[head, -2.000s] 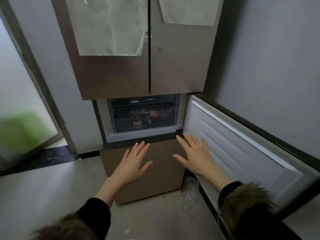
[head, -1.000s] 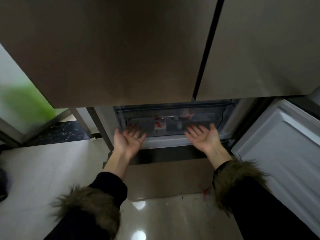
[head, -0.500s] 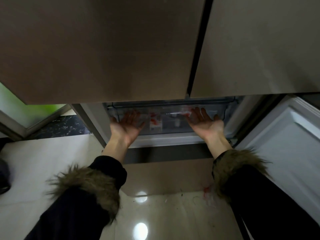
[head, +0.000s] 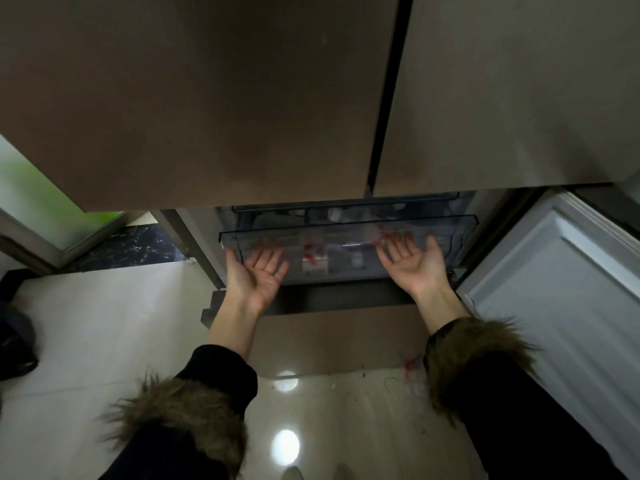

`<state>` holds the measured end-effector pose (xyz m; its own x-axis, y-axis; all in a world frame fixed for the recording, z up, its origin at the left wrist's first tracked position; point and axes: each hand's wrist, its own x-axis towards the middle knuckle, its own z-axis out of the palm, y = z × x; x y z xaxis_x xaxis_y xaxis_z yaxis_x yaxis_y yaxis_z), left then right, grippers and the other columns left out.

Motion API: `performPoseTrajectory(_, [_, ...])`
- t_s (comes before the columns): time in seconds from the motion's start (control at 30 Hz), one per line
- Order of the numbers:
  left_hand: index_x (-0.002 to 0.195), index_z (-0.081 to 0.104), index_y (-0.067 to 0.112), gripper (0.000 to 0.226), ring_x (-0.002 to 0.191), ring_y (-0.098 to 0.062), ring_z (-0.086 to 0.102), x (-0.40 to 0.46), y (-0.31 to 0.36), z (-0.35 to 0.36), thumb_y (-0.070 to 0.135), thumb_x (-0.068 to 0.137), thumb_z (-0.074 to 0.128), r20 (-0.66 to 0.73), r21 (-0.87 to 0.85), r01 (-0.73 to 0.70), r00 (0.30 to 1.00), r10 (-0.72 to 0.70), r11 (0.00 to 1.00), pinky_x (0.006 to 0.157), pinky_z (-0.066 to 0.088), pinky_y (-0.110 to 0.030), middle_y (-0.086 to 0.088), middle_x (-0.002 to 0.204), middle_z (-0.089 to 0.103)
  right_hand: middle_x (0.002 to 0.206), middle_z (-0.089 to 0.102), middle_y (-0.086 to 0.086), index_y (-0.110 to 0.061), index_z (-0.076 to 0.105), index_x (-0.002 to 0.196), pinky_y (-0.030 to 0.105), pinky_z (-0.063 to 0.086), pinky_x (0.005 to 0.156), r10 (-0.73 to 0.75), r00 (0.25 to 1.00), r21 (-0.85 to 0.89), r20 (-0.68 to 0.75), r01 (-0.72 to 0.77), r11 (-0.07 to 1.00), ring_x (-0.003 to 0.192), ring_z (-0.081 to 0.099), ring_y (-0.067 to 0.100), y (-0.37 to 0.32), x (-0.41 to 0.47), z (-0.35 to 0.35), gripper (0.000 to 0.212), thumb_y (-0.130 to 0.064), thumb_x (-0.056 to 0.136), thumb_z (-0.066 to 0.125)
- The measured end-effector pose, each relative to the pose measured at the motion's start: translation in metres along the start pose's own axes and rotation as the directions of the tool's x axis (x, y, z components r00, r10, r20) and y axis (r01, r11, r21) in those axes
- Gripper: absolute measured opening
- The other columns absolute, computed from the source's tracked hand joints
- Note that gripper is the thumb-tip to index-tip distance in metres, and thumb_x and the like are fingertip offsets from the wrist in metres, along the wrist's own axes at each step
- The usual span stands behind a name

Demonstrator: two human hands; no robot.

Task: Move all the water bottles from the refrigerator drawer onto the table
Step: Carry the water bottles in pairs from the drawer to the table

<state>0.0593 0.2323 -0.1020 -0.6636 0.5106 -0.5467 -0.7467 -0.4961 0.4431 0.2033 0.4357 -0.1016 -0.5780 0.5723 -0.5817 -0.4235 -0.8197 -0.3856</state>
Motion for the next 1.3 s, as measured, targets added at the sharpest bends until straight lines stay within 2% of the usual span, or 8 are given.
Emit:
performPoseTrajectory(0.07, [0.145, 0.022, 0.007, 0.076, 0.132, -0.027, 0.041, -0.009, -0.003, -0.004, 0.06, 0.092, 0.024, -0.026, 0.022, -0.012, 1.0, 0.012, 1.0, 0.111, 0.029, -0.043, -0.016, 0.148, 0.035, 0.143, 0.043, 0.01, -0.01, 0.041, 0.136, 0.042, 0.029, 0.112, 0.002, 1.0, -0.008, -0.015, -0.002, 1.0, 0.134, 0.039, 0.024, 0.0, -0.009, -0.004, 0.051, -0.043, 0.097, 0.04])
performPoseTrajectory(0.2, [0.14, 0.031, 0.004, 0.08, 0.124, -0.028, 0.051, -0.027, -0.01, -0.009, 0.065, 0.089, 0.026, -0.113, 0.082, -0.001, 0.994, 0.01, 0.997, 0.106, 0.037, -0.038, -0.017, 0.14, 0.047, 0.148, 0.036, 0.01, -0.013, 0.042, 0.133, 0.04, 0.032, 0.109, 0.0, 0.999, -0.03, -0.043, -0.001, 1.0, 0.136, 0.036, 0.025, 0.004, -0.025, -0.014, 0.051, -0.046, 0.094, 0.043])
performPoseTrajectory(0.33, [0.139, 0.033, 0.004, 0.081, 0.122, -0.026, 0.053, -0.04, -0.012, -0.01, 0.066, 0.088, 0.024, -0.16, 0.114, 0.034, 0.987, -0.016, 0.993, 0.102, 0.04, -0.036, -0.015, 0.136, 0.051, 0.153, 0.026, 0.011, -0.014, 0.023, 0.146, 0.04, 0.029, 0.111, -0.019, 0.996, -0.066, -0.087, 0.014, 0.998, 0.14, 0.029, 0.026, 0.005, -0.038, -0.016, 0.066, -0.048, 0.093, 0.043])
performPoseTrajectory(0.5, [0.141, 0.031, 0.005, 0.081, 0.123, -0.025, 0.052, -0.056, -0.015, -0.013, 0.065, 0.088, 0.024, -0.177, 0.12, 0.05, 0.984, -0.028, 0.992, 0.099, 0.041, -0.035, -0.014, 0.137, 0.05, 0.152, 0.028, 0.012, -0.013, 0.028, 0.143, 0.039, 0.032, 0.109, 0.007, 0.992, -0.025, -0.123, -0.01, 1.0, 0.139, 0.031, 0.028, 0.007, -0.053, -0.018, 0.064, -0.048, 0.092, 0.044])
performPoseTrajectory(0.83, [0.14, 0.034, 0.008, 0.079, 0.122, -0.021, 0.053, -0.091, -0.031, -0.028, 0.066, 0.089, 0.018, -0.238, 0.204, 0.071, 0.971, -0.021, 0.976, 0.093, 0.043, -0.029, -0.009, 0.138, 0.05, 0.153, 0.025, 0.015, -0.009, 0.026, 0.144, 0.039, 0.031, 0.111, 0.039, 0.982, -0.02, -0.186, -0.043, 0.999, 0.139, 0.03, 0.028, 0.009, -0.093, -0.035, 0.068, -0.049, 0.093, 0.043])
performPoseTrajectory(0.97, [0.141, 0.033, 0.009, 0.079, 0.126, -0.02, 0.05, -0.098, -0.035, -0.035, 0.066, 0.089, 0.015, -0.227, 0.21, 0.089, 0.973, -0.039, 0.974, 0.095, 0.04, -0.027, -0.008, 0.141, 0.047, 0.152, 0.026, 0.016, -0.01, 0.028, 0.143, 0.04, 0.031, 0.11, 0.049, 0.978, -0.017, -0.2, -0.053, 0.998, 0.139, 0.031, 0.029, 0.007, -0.099, -0.044, 0.065, -0.048, 0.093, 0.043])
performPoseTrajectory(1.13, [0.143, 0.03, 0.01, 0.081, 0.125, -0.02, 0.05, -0.102, -0.042, -0.042, 0.067, 0.088, 0.012, -0.274, 0.231, 0.082, 0.962, -0.016, 0.969, 0.072, 0.041, -0.021, -0.007, 0.144, 0.044, 0.15, 0.031, 0.017, -0.01, 0.028, 0.143, 0.04, 0.032, 0.111, 0.068, 0.978, -0.018, -0.198, -0.073, 0.997, 0.137, 0.033, 0.03, 0.01, -0.105, -0.054, 0.066, -0.05, 0.093, 0.04])
performPoseTrajectory(1.3, [0.143, 0.028, 0.009, 0.08, 0.126, -0.022, 0.049, -0.1, -0.046, -0.047, 0.066, 0.089, 0.014, -0.277, 0.201, 0.057, 0.961, 0.001, 0.978, 0.071, 0.04, -0.021, -0.009, 0.145, 0.041, 0.15, 0.031, 0.019, -0.008, 0.031, 0.141, 0.04, 0.029, 0.113, 0.042, 0.978, -0.02, -0.203, -0.047, 0.999, 0.139, 0.031, 0.03, 0.013, -0.109, -0.055, 0.063, -0.049, 0.094, 0.039])
